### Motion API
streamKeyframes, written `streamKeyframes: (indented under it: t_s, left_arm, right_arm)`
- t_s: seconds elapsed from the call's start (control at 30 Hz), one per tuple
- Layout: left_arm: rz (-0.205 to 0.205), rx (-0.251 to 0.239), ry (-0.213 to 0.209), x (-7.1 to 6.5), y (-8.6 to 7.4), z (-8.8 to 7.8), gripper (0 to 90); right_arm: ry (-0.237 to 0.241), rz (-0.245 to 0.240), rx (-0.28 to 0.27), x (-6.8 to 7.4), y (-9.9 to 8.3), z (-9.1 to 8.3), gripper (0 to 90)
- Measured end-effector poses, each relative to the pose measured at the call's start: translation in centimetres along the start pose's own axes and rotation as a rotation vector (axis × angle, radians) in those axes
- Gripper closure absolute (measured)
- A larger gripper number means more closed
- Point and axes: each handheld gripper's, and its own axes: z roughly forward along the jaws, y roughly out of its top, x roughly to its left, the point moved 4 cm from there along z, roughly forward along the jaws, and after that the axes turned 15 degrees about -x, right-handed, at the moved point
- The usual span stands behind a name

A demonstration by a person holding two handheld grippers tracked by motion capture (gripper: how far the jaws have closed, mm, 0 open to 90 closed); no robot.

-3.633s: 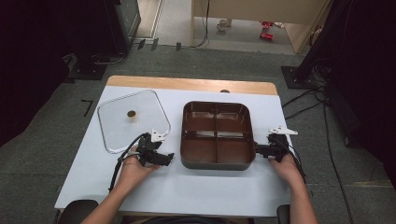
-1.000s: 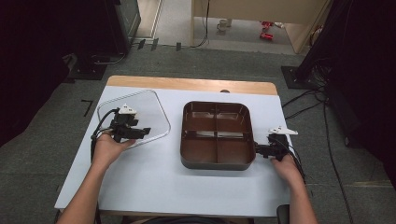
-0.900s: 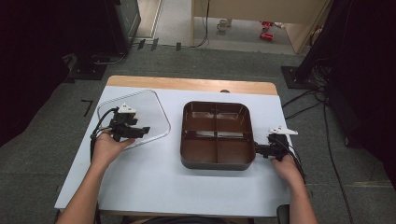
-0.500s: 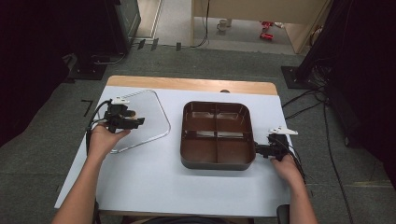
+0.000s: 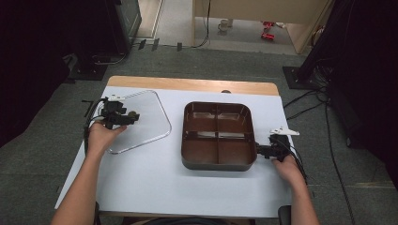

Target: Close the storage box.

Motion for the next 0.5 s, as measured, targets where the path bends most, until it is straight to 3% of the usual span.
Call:
streamKeyframes:
  t_s: [0.13, 0.27, 0.5]
  left_arm:
    - [-0.028, 0.011, 0.010, 0.3, -0.6, 0.9, 35.7]
    - [-0.013, 0.014, 0.035, 0.4, -0.9, 1.3, 40.3]
    - [-0.035, 0.010, 0.045, 0.9, -1.3, 1.9, 47.3]
  right_arm:
    - [0.000, 0.000, 0.000, 0.0, 0.0, 0.0, 13.5]
    - [0.000, 0.001, 0.000, 0.0, 0.0, 0.0, 13.5]
    - [0.000, 0.001, 0.000, 0.0, 0.0, 0.0, 13.5]
